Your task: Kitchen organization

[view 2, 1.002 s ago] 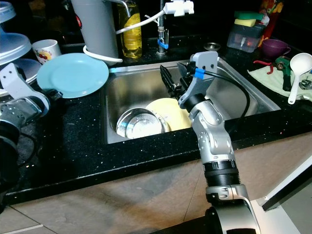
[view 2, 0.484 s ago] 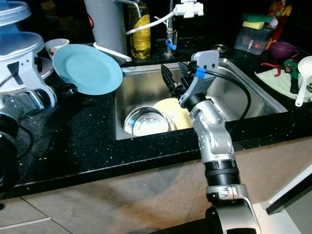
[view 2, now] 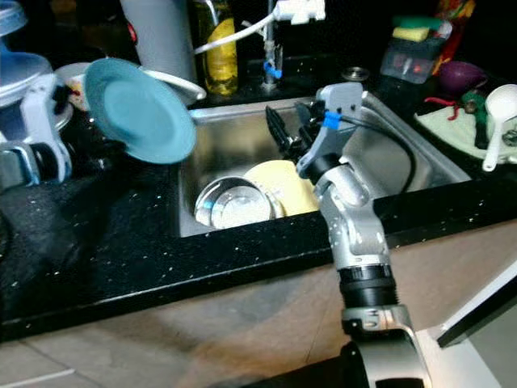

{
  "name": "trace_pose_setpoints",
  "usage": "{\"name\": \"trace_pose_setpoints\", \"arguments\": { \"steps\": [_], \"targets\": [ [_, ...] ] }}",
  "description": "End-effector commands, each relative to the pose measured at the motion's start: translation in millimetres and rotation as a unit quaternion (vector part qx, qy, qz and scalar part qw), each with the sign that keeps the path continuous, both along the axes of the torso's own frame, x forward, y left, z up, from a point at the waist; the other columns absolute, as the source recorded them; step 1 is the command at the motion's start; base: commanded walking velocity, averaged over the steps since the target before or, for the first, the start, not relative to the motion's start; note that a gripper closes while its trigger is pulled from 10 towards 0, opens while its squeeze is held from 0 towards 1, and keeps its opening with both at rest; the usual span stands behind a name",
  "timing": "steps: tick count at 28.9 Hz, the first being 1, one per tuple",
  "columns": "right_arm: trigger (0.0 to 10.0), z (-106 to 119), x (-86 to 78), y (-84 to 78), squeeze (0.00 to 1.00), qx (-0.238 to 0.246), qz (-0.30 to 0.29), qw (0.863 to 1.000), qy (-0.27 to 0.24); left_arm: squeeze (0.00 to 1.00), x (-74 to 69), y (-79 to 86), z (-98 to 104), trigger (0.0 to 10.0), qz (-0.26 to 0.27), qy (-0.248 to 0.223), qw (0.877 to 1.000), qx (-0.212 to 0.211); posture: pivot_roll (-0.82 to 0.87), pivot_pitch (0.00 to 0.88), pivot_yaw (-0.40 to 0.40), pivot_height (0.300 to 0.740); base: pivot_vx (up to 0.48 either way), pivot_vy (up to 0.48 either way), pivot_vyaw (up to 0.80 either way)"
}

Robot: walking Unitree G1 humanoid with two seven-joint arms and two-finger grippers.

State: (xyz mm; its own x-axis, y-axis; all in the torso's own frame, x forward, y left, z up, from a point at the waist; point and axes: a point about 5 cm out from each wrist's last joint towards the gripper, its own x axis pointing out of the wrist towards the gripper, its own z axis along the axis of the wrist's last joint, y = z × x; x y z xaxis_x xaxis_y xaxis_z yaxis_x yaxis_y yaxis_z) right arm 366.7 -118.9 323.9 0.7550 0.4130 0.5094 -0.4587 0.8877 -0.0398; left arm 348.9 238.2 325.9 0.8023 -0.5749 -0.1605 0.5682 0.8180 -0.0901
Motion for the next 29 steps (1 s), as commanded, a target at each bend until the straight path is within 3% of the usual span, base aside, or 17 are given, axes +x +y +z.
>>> {"name": "trace_pose_setpoints", "arguments": {
  "steps": [1,3,4,7,15,18,22,29],
  "targets": [
    [10.0,2,-1.9,2.7,0.0,0.0,0.006,1.0,-0.004,0.0,-4.9,2.1,4,0.0,-0.002,-0.002,1.0,0.013,0.05,0.228,0.027,0.74,0.0,0.0,0.0],
    [10.0,1,-2.2,2.7,0.0,0.0,0.006,1.0,-0.004,0.0,-5.4,3.5,8,0.0,0.008,-0.016,1.0,0.013,0.05,0.227,0.028,0.74,0.0,0.0,0.0],
    [10.0,0,-2.3,2.1,0.0,-0.001,0.005,1.0,-0.003,0.0,-4.2,6.8,22,0.0,0.014,-0.046,0.998,-0.031,0.05,0.227,0.028,0.74,0.0,0.0,0.0],
    [10.0,0,-2.5,1.7,0.0,-0.001,0.005,1.0,-0.003,0.0,-5.4,8.8,30,0.0,0.02,-0.06,0.996,-0.062,0.05,0.224,0.028,0.74,0.0,0.0,0.0],
    [10.0,0,-2.2,1.3,0.0,0.001,0.005,1.0,-0.004,0.0,3.3,-2.2,17,0.0,0.045,-0.05,0.995,-0.072,0.05,0.223,0.026,0.74,0.0,0.0,0.0],
    [10.0,0,-1.8,2.0,0.0,-0.001,0.006,1.0,-0.003,0.0,13.4,-22.5,-2,0.0,0.027,-0.049,0.998,-0.032,0.05,0.224,0.026,0.74,0.0,0.0,0.0],
    [10.0,-1,-1.6,2.3,0.0,-0.004,0.005,1.0,0.0,0.0,20.9,-38.3,-12,0.0,0.011,-0.06,0.998,-0.006,0.05,0.226,0.026,0.74,0.0,0.0,0.0],
    [10.0,-2,-1.4,1.2,0.0,-0.007,0.002,1.0,0.003,0.0,28.4,-52.4,-19,0.0,0.001,-0.082,0.996,0.04,0.05,0.233,0.028,0.74,0.0,0.0,0.0]
  ]
}}
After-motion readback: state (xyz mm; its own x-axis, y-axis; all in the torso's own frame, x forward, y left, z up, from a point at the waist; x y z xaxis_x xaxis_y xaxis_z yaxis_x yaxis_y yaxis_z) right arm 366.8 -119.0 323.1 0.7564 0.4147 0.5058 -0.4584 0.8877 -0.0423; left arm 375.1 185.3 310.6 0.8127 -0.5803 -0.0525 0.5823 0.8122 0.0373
